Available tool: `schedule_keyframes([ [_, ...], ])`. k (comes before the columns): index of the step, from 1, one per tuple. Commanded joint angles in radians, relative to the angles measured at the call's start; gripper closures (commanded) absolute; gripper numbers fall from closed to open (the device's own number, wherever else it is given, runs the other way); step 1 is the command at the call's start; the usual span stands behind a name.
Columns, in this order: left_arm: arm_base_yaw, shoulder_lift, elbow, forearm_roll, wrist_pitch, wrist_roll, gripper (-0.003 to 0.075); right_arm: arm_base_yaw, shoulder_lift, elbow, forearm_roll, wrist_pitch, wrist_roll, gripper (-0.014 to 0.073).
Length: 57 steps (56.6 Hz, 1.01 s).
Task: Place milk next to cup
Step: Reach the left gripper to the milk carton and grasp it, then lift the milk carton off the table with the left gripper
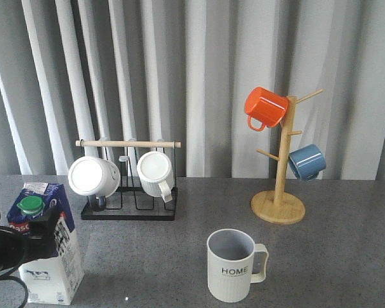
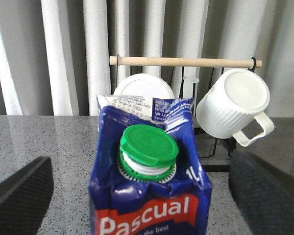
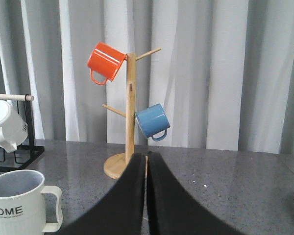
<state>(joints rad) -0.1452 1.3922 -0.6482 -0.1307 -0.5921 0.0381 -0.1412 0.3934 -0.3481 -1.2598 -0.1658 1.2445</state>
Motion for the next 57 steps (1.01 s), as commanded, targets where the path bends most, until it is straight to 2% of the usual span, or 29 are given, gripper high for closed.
schedule_keyframes([
  [1,-0.005,-0.006,-0.047,-0.003,-0.062,0.003,0.0013,-0.001,0.006,-0.03,0.004,-0.015,0.0,0.0596],
  [21,0.02,0.059,-0.051,0.0,-0.096,-0.006,0.0049,-0.001,0.006,-0.03,0.004,-0.015,0.0,0.0596],
  [28,0.02,0.07,-0.051,0.05,-0.13,-0.047,0.0151,-0.001,0.006,-0.03,0.004,-0.015,0.0,0.0596],
  [37,0.02,0.081,-0.051,0.074,-0.129,-0.118,0.0403,-0.001,0.006,-0.03,0.004,-0.015,0.0,0.0596],
  [44,0.02,0.08,-0.051,0.074,-0.127,-0.14,0.0556,-0.001,0.006,-0.03,0.004,-0.015,0.0,0.0596],
  [49,0.019,0.08,-0.051,0.075,-0.134,-0.14,0.0597,-0.001,0.006,-0.03,0.004,-0.015,0.0,0.0596],
  [57,0.019,0.08,-0.051,0.073,-0.13,-0.14,0.0599,-0.001,0.006,-0.03,0.004,-0.015,0.0,0.0596],
])
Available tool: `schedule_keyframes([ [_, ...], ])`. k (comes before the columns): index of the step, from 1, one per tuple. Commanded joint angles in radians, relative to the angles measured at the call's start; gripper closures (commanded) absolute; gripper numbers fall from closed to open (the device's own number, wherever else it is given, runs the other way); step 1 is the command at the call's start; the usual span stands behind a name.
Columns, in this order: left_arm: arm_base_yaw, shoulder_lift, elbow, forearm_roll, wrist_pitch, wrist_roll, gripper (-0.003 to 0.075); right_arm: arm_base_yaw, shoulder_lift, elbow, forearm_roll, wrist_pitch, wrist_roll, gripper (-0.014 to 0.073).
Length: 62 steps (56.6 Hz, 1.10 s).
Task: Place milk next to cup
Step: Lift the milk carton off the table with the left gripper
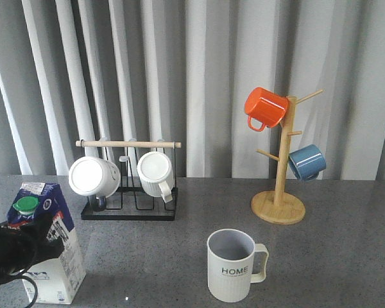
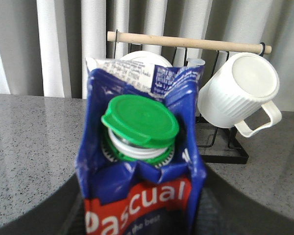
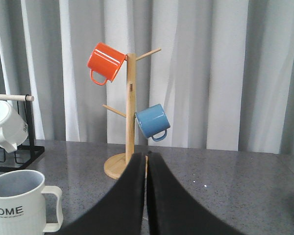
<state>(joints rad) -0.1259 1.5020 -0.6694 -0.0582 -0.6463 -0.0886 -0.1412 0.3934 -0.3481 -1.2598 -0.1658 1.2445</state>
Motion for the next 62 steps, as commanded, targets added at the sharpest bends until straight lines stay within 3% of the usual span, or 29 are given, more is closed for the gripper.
schedule_keyframes([
  [1,-0.001,-0.029,-0.029,0.0,-0.075,-0.013,0.0599,-0.001,0.006,-0.03,0.004,-0.015,0.0,0.0596],
  [22,-0.001,-0.029,-0.029,-0.001,-0.062,-0.01,0.0599,-0.001,0.006,-0.03,0.004,-0.015,0.0,0.0596],
  [32,-0.001,-0.041,-0.029,0.0,-0.134,-0.014,0.0599,-0.001,0.006,-0.03,0.004,-0.015,0.0,0.0596],
  [43,-0.052,-0.148,-0.032,-0.023,-0.064,-0.011,0.0599,-0.001,0.006,-0.03,0.004,-0.015,0.0,0.0596],
  [54,-0.171,-0.202,-0.129,-0.235,0.12,0.166,0.0599,-0.001,0.006,-0.03,0.004,-0.015,0.0,0.0596],
  [62,-0.275,-0.198,-0.211,-0.505,0.131,0.371,0.0599,-0.001,0.006,-0.03,0.004,-0.015,0.0,0.0596],
])
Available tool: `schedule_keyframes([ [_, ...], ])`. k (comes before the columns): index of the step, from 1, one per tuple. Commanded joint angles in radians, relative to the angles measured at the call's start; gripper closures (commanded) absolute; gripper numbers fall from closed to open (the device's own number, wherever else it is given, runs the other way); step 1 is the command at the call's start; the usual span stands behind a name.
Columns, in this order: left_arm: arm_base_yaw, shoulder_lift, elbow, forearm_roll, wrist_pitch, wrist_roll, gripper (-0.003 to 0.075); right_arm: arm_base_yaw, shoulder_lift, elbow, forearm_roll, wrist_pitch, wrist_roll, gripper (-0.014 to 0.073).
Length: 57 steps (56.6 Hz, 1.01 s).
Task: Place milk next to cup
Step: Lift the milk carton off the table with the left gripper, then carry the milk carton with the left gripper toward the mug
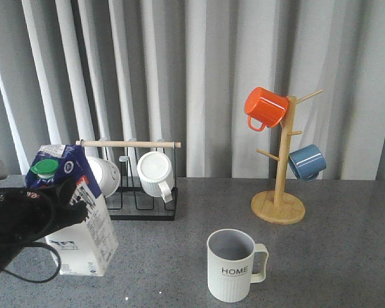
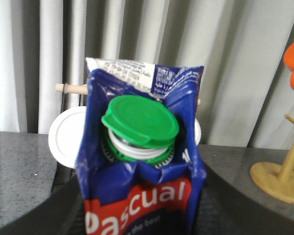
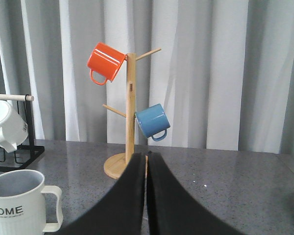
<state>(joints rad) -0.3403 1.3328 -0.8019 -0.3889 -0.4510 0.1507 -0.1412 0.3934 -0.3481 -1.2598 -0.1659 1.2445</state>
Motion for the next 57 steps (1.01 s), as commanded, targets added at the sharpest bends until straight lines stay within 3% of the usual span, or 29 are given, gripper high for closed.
schedule_keyframes([
  [1,-0.078,-0.028,-0.09,-0.212,-0.072,0.167,0.0599,-0.001,0.006,-0.03,0.004,-0.015,0.0,0.0596],
  [13,-0.265,0.049,-0.206,-0.551,-0.198,0.589,0.0599,-0.001,0.006,-0.03,0.004,-0.015,0.0,0.0596],
  [19,-0.348,0.122,-0.267,-0.704,-0.289,0.72,0.0599,-0.001,0.006,-0.03,0.004,-0.015,0.0,0.0596],
  [35,-0.474,0.308,-0.39,-0.772,-0.344,0.736,0.0599,-0.001,0.006,-0.03,0.004,-0.015,0.0,0.0596],
  [43,-0.484,0.373,-0.434,-0.86,-0.371,0.745,0.0599,-0.001,0.006,-0.03,0.004,-0.015,0.0,0.0596],
  [57,-0.488,0.428,-0.44,-0.854,-0.381,0.748,0.0599,-0.001,0.006,-0.03,0.004,-0.015,0.0,0.0596],
])
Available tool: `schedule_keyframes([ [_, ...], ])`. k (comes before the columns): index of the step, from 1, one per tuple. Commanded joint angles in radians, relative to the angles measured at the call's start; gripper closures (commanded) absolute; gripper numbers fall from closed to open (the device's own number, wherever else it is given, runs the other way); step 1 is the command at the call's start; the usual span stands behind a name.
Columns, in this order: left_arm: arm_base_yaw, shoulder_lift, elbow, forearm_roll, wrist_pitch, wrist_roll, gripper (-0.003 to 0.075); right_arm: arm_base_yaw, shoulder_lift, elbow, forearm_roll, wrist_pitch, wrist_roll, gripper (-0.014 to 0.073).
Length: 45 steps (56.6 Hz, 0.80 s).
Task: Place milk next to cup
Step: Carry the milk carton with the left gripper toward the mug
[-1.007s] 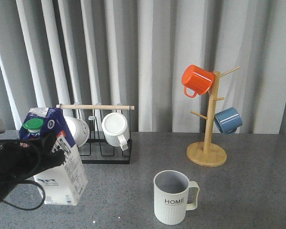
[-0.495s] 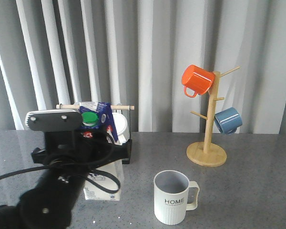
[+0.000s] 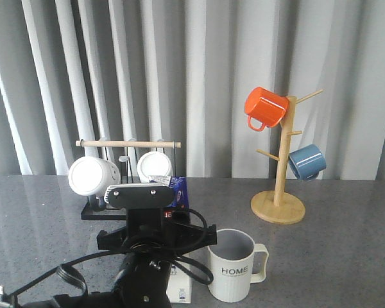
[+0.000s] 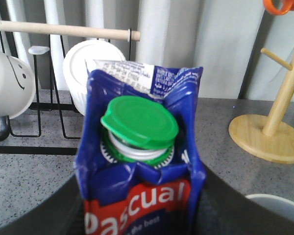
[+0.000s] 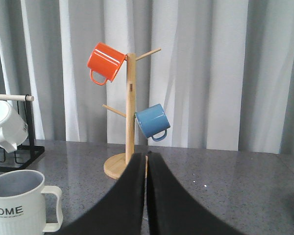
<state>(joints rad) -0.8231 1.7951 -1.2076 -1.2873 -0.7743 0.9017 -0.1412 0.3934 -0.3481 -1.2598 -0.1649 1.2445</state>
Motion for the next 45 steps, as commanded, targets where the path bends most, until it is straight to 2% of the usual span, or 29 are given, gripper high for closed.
schedule_keyframes([
  [1,-0.006,-0.034,-0.035,0.044,-0.058,-0.007,0.0599,-0.001,0.006,-0.03,0.004,-0.015,0.0,0.0596],
  [20,-0.026,-0.007,-0.035,0.064,-0.114,-0.061,0.0599,-0.001,0.006,-0.03,0.004,-0.015,0.0,0.0596],
  [45,-0.025,-0.002,-0.035,0.062,-0.057,-0.058,0.0599,-0.001,0.006,-0.03,0.004,-0.015,0.0,0.0596],
])
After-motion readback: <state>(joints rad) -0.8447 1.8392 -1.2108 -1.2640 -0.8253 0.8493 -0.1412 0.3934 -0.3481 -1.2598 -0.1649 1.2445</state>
